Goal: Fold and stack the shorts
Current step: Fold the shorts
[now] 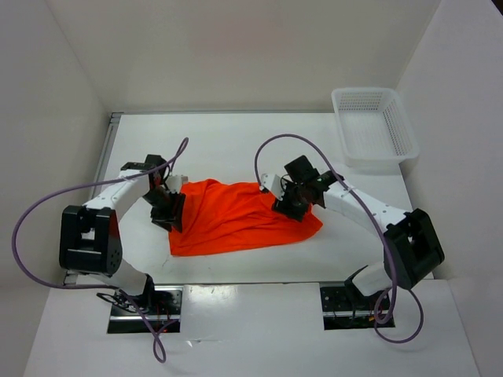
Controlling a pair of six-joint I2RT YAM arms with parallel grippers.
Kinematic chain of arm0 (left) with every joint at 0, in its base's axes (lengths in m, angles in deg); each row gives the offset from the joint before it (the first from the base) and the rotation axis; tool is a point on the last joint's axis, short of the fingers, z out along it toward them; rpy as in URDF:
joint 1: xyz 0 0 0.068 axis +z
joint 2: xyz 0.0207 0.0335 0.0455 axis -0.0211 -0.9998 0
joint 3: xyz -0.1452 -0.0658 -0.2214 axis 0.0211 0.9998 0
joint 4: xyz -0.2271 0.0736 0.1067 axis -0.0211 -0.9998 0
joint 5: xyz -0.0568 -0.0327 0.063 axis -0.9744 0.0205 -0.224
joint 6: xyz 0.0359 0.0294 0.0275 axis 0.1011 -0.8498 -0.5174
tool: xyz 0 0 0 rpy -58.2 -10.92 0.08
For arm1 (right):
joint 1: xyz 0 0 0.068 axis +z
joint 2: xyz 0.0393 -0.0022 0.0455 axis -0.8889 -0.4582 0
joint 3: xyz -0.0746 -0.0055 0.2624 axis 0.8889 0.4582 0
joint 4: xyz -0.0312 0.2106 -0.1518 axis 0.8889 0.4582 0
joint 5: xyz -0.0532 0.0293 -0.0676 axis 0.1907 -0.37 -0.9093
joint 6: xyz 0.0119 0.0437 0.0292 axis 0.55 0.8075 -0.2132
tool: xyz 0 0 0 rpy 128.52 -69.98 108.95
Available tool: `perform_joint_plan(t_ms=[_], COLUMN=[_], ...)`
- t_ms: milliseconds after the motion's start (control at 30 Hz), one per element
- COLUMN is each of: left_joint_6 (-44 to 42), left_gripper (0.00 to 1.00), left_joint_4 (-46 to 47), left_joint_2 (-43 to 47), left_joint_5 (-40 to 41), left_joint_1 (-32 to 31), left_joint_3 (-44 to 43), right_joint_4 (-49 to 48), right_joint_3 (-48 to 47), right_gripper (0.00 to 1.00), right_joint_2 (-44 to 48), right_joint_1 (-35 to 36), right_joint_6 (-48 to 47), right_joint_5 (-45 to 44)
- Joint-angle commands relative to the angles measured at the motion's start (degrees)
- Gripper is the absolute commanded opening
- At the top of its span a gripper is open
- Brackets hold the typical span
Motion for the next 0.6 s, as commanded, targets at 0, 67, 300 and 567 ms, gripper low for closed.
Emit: perform_joint_plan(t_ms=[0, 67, 300, 567], left_joint_6=[-0.23, -0.23, -0.23, -0.23], left_gripper=[0.49, 0.49, 0.49, 0.26], left_joint_4=[1.84, 4.47, 8.88, 6.33], left_joint_2=[-1.66, -3.33, -6.32, -8.78], left_joint_5=[1.46, 4.0, 6.32, 1.56], left_joint_1=[-1.12, -1.13, -1.13, -1.13], left_joint_3=[2.4, 3.02, -0.67, 1.61], right_joint_4=[-3.75, -5.67, -7.44, -7.44], right_joint_3=[1.24, 1.25, 1.78, 2.92], right_gripper=[0.65, 0.65, 0.52, 0.19], right_joint_2=[-1.78, -4.16, -4.69, -4.69], right_joint_1=[0.82, 0.82, 0.82, 0.82], right_joint_6=[0.4, 1.89, 1.9, 2.0], right_joint_5=[-2.94, -4.17, -5.5, -6.19])
